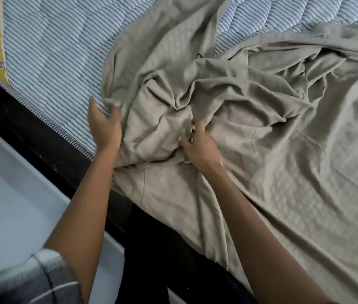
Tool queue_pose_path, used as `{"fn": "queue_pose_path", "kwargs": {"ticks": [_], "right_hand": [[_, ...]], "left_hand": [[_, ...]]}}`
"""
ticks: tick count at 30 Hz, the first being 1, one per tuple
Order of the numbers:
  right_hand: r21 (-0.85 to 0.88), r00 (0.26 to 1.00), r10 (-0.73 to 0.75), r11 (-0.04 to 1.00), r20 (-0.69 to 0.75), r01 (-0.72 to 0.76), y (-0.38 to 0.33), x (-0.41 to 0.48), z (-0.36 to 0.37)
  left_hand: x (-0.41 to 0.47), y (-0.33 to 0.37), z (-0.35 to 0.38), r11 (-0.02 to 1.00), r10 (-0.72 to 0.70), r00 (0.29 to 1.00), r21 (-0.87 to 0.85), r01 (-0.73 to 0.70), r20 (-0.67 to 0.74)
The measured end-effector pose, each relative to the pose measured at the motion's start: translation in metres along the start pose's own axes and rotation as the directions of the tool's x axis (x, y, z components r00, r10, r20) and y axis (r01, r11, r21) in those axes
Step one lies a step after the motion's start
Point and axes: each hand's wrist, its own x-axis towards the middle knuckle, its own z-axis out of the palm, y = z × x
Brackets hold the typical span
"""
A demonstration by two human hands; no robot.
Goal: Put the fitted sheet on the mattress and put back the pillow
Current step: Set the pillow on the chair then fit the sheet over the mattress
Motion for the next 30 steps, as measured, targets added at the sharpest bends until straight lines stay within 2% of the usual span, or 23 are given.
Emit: {"fn": "queue_pose_path", "kwargs": {"ticks": [2,3,5,6,7,8,9,10,11,12,13,14,15,16,17,19,20,22,23,25,26,27,30], "right_hand": [[-0.195,0.998,0.059,0.979,0.011,-0.055,-0.005,0.012,0.0],[-0.284,0.995,0.1,0.955,0.03,-0.088,-0.01,0.018,-0.002],[-0.375,0.979,0.171,0.919,0.106,-0.12,-0.026,0.028,-0.009],[-0.353,0.976,0.173,0.928,0.131,-0.117,-0.036,0.032,-0.01],[-0.269,0.985,0.12,0.96,0.124,-0.083,-0.046,0.034,-0.013],[-0.102,0.997,0.015,0.995,0.07,-0.008,-0.056,0.036,-0.014],[0.092,0.996,-0.086,0.992,-0.022,0.088,-0.066,0.035,-0.013],[0.228,0.98,-0.158,0.956,-0.121,0.182,-0.073,0.032,-0.011],[0.275,0.959,-0.188,0.93,-0.21,0.242,-0.078,0.027,-0.007],[0.239,0.934,-0.193,0.933,-0.3,0.27,-0.08,0.022,0.001],[0.156,0.902,-0.175,0.955,-0.394,0.253,-0.08,0.017,0.012],[0.079,0.856,-0.138,0.976,-0.497,0.203,-0.081,0.011,0.022],[0.047,0.808,-0.083,0.99,-0.584,0.135,-0.083,0.005,0.03],[0.064,0.78,-0.023,0.995,-0.625,0.081,-0.085,0.0,0.037],[0.115,0.788,0.056,0.993,-0.613,0.019,-0.088,-0.004,0.041],[0.206,0.85,0.264,0.96,-0.456,-0.188,-0.089,-0.006,0.053],[0.236,0.863,0.355,0.929,-0.359,-0.284,-0.087,-0.006,0.06],[0.269,0.869,0.451,0.879,-0.203,-0.393,-0.087,-0.004,0.069],[0.256,0.88,0.45,0.878,-0.152,-0.405,-0.085,-0.001,0.073],[0.222,0.924,0.367,0.914,-0.105,-0.338,-0.079,0.005,0.074],[0.242,0.952,0.296,0.932,-0.082,-0.269,-0.077,0.006,0.068],[0.267,0.975,0.221,0.942,-0.035,-0.204,-0.074,0.007,0.058],[0.192,0.976,0.075,0.975,0.204,-0.115,-0.064,0.004,0.021]], "left_hand": [[0.011,0.016,0.005,0.982,-0.137,0.953,0.164,0.095,0.269],[0.011,0.028,0.004,0.951,-0.229,0.865,0.291,0.101,0.446],[0.014,0.046,-0.002,0.902,-0.365,0.587,0.43,0.031,0.723],[0.019,0.051,-0.009,0.928,-0.303,0.587,0.373,0.001,0.751],[0.031,0.052,-0.017,0.975,-0.18,0.709,0.217,0.039,0.681],[0.05,0.054,-0.03,0.989,-0.102,0.889,-0.048,0.138,0.447],[0.072,0.051,-0.043,0.909,-0.144,0.978,-0.371,0.19,0.148],[0.09,0.047,-0.06,0.752,-0.283,0.958,-0.628,0.2,-0.034],[0.106,0.039,-0.071,0.627,-0.422,0.902,-0.748,0.216,-0.094],[0.114,0.031,-0.08,0.643,-0.516,0.85,-0.705,0.3,-0.109],[0.115,0.029,-0.083,0.744,-0.551,0.82,-0.539,0.396,-0.158],[0.109,0.026,-0.082,0.88,-0.468,0.844,-0.229,0.417,-0.262],[0.102,0.022,-0.077,0.951,-0.255,0.917,0.089,0.294,-0.307],[0.092,0.021,-0.07,0.952,0.004,0.969,0.298,0.072,-0.247],[0.087,0.022,-0.062,0.913,0.21,0.97,0.378,-0.151,-0.119],[0.086,0.022,-0.038,0.763,0.511,0.852,0.396,-0.511,0.115],[0.085,0.024,-0.026,0.685,0.573,0.783,0.384,-0.62,0.242],[0.08,0.033,-0.002,0.618,0.514,0.649,0.283,-0.734,0.56],[0.076,0.038,0.009,0.651,0.379,0.595,0.253,-0.716,0.708],[0.083,0.042,0.025,0.658,0.149,0.499,0.291,-0.694,0.854],[0.09,0.046,0.025,0.663,0.118,0.508,0.313,-0.679,0.853],[0.101,0.049,0.021,0.692,0.165,0.572,0.318,-0.648,0.804],[0.131,0.06,-0.002,0.773,0.36,0.866,0.408,-0.486,0.348]]}}
